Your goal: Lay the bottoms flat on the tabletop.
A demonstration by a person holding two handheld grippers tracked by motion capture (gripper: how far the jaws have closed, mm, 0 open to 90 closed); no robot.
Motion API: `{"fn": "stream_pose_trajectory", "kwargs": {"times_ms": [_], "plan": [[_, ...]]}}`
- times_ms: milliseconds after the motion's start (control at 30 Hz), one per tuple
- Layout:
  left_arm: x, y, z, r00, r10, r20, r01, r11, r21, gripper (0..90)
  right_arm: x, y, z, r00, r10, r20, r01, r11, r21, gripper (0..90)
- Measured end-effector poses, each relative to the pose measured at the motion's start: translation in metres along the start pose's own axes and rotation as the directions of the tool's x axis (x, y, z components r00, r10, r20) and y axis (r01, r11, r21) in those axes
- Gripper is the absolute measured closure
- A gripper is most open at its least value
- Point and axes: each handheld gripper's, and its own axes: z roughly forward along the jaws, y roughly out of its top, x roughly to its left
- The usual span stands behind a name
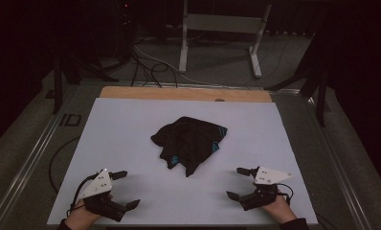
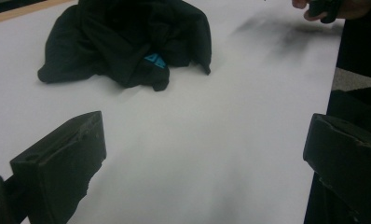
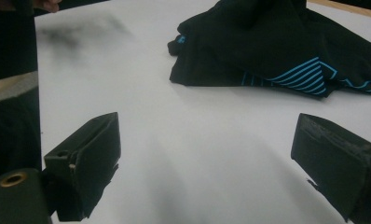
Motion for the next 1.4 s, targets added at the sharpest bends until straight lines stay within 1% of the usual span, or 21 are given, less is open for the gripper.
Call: {"fn": "stream_pose_trajectory", "kwargs": {"times_ms": [133, 167, 200, 233, 267, 300, 400, 433, 467, 567, 667, 700, 833, 1000, 1067, 1133, 1167, 1267, 1300, 1367, 1400], "plan": [[0.0, 0.0, 0.0, 1.0, 0.007, 0.0, -0.007, 1.0, 0.003, 0.1, 0.001, -0.001, 0.0, 0.9999, -0.012, -0.008, 0.012, 1.0, -0.005, 8.4], [0.0, 0.0, 0.0, 1.0, 0.004, -0.003, -0.004, 1.0, -0.001, 0.1, 0.002, -0.001, -0.001, 1.0, -0.008, -0.002, 0.008, 1.0, 0.0, 8.3], [0.0, 0.0, 0.0, 1.0, 0.001, -0.003, -0.001, 1.0, -0.004, 0.1, 0.002, -0.002, -0.001, 0.9999, -0.01, -0.006, 0.01, 1.0, -0.001, 8.4], [0.0, 0.0, 0.0, 1.0, 0.001, -0.003, -0.001, 1.0, -0.006, 0.1, 0.004, -0.002, -0.001, 0.9996, -0.024, 0.013, 0.024, 1.0, 0.005, 8.4], [0.0, 0.0, 0.0, 1.0, 0.002, -0.003, -0.002, 1.0, -0.006, 0.1, 0.003, -0.002, -0.001, 0.9996, -0.026, 0.01, 0.026, 1.0, 0.009, 8.4], [0.0, 0.001, 0.0, 1.0, 0.002, -0.001, -0.002, 1.0, -0.003, 0.1, 0.004, -0.003, -0.002, 0.9994, -0.034, 0.013, 0.033, 0.999, 0.021, 8.4], [-0.001, 0.001, 0.001, 0.9999, 0.01, 0.01, -0.01, 0.9999, 0.004, 0.1, 0.005, -0.003, 0.0, 0.9997, -0.022, 0.002, 0.022, 0.999, 0.024, 8.4], [0.0, 0.001, 0.001, 0.9998, 0.015, 0.016, -0.015, 0.9998, 0.011, 0.1, 0.004, -0.003, 0.001, 0.9995, -0.03, 0.005, 0.03, 0.999, 0.031, 8.4], [-0.001, 0.001, 0.002, 0.9997, 0.014, 0.021, -0.014, 0.9998, 0.013, 0.1, 0.005, -0.004, 0.002, 0.9996, -0.029, -0.004, 0.029, 0.999, 0.034, 8.4], [-0.001, 0.002, 0.002, 0.9993, 0.015, 0.035, -0.016, 0.9998, 0.008, 0.1, 0.006, -0.003, 0.005, 0.9992, -0.037, -0.012, 0.038, 0.998, 0.055, 8.4], [-0.002, 0.002, 0.002, 0.9989, 0.021, 0.041, -0.021, 0.9996, 0.017, 0.1, 0.007, -0.002, 0.004, 0.9995, -0.026, -0.016, 0.027, 0.998, 0.054, 8.4], [-0.003, 0.002, 0.002, 0.9987, 0.021, 0.047, -0.022, 0.9996, 0.019, 0.1, 0.007, -0.002, 0.005, 0.9996, -0.023, -0.016, 0.024, 0.999, 0.042, 8.4], [-0.003, 0.002, 0.003, 0.9972, 0.035, 0.067, -0.037, 0.9988, 0.031, 0.1, 0.006, -0.001, 0.004, 0.9998, -0.017, -0.014, 0.017, 0.999, 0.05, 8.4], [-0.004, 0.003, 0.003, 0.997, 0.036, 0.069, -0.038, 0.9988, 0.031, 0.1, 0.005, -0.002, 0.004, 0.9999, -0.013, -0.002, 0.013, 0.999, 0.052, 8.4], [-0.004, 0.004, 0.003, 0.9963, 0.028, 0.082, -0.031, 0.9989, 0.034, 0.1, 0.005, -0.001, 0.003, 0.9999, -0.012, 0.0, 0.012, 0.999, 0.045, 8.4], [-0.005, 0.004, 0.004, 0.9953, 0.038, 0.089, -0.042, 0.9983, 0.04, 0.1, 0.005, 0.0, 0.002, 0.9999, -0.013, 0.003, 0.013, 0.999, 0.048, 8.4], [-0.005, 0.005, 0.004, 0.9948, 0.045, 0.091, -0.05, 0.9978, 0.045, 0.1, 0.006, 0.002, 0.003, 0.9998, -0.021, -0.009, 0.021, 0.998, 0.056, 8.4], [-0.006, 0.006, 0.004, 0.9943, 0.049, 0.094, -0.053, 0.9977, 0.042, 0.1, 0.007, 0.003, 0.003, 0.9997, -0.019, -0.017, 0.02, 0.998, 0.054, 8.4], [-0.008, 0.011, 0.003, 0.993, 0.051, 0.106, -0.055, 0.998, 0.032, 0.1, 0.01, 0.009, 0.003, 0.9993, -0.028, -0.025, 0.029, 0.998, 0.048, 8.5], [-0.009, 0.016, 0.003, 0.9921, 0.063, 0.108, -0.067, 0.9971, 0.036, 0.1, 0.01, 0.013, 0.002, 0.9991, -0.038, -0.018, 0.039, 0.998, 0.049, 8.5], [-0.01, 0.018, 0.002, 0.9916, 0.065, 0.112, -0.068, 0.9973, 0.028, 0.1, 0.011, 0.016, 0.001, 0.9991, -0.039, -0.018, 0.039, 0.998, 0.047, 8.5]]}}
